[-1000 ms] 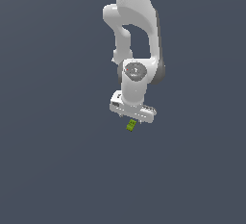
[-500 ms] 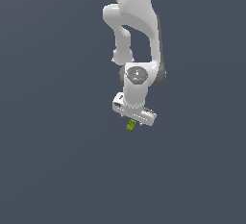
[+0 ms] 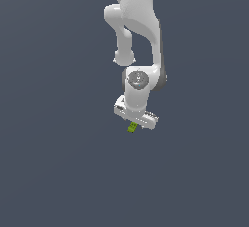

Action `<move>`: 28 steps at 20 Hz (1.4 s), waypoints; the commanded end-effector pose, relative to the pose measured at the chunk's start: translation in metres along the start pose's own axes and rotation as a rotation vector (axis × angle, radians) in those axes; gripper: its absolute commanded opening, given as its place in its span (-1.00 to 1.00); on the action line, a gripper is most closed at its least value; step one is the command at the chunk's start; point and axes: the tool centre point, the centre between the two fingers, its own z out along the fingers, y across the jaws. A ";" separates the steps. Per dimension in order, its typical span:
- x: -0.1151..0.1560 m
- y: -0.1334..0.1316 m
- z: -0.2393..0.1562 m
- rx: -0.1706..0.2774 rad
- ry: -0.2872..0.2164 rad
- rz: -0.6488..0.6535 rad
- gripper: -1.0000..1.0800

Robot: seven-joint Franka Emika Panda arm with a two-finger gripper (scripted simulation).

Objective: Pick up the object and move it to a goal position.

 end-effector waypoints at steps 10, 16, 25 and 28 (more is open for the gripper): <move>0.000 0.000 0.036 0.000 -0.001 0.004 0.92; 0.000 0.000 0.036 0.000 -0.001 0.004 -1.00; 0.004 0.004 0.030 0.000 -0.001 0.003 -1.00; 0.012 0.014 0.019 0.000 -0.001 0.003 -1.00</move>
